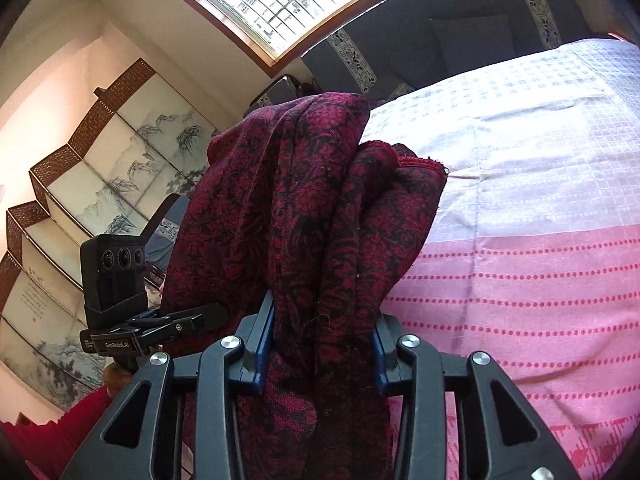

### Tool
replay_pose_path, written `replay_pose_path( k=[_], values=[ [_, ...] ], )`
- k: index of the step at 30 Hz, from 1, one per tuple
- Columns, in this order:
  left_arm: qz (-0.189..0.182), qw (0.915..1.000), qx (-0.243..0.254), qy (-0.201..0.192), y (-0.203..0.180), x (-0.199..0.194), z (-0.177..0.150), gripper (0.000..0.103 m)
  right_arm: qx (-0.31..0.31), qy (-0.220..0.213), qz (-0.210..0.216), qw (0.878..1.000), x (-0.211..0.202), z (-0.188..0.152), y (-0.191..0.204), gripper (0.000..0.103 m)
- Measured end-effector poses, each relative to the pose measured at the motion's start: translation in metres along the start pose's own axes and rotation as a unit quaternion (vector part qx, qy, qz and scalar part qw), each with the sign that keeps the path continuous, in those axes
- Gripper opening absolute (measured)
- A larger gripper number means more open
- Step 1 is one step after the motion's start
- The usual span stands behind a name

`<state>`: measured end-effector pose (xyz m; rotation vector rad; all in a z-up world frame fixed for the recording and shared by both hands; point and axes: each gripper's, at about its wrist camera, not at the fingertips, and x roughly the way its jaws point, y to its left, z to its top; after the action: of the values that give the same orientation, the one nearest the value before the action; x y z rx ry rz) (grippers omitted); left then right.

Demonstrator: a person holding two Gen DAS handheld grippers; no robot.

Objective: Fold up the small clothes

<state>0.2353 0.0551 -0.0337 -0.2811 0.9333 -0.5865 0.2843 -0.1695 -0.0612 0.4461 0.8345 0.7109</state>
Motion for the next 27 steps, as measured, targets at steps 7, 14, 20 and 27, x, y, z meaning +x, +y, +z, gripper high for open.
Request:
replay_pose_path(
  k=[7,14,20,27],
  values=[
    [0.032,0.9995,0.003,0.005,0.004,-0.054,-0.044,0.068,-0.011,-0.007,0.024,1.000,0.010,-0.039,0.053,0.036],
    [0.078,0.9962,0.038,0.001,-0.001,-0.070,-0.075,0.068,-0.013,0.012,0.019,1.000,0.030,-0.061,0.067,0.036],
    [0.094,0.9942,0.051,-0.010,-0.006,-0.066,-0.090,0.068,-0.009,0.021,0.000,1.000,0.041,-0.062,0.071,0.036],
    [0.100,0.9936,0.049,-0.021,0.006,-0.058,-0.104,0.069,-0.002,0.019,-0.018,1.000,0.042,-0.071,0.068,0.036]
  ],
)
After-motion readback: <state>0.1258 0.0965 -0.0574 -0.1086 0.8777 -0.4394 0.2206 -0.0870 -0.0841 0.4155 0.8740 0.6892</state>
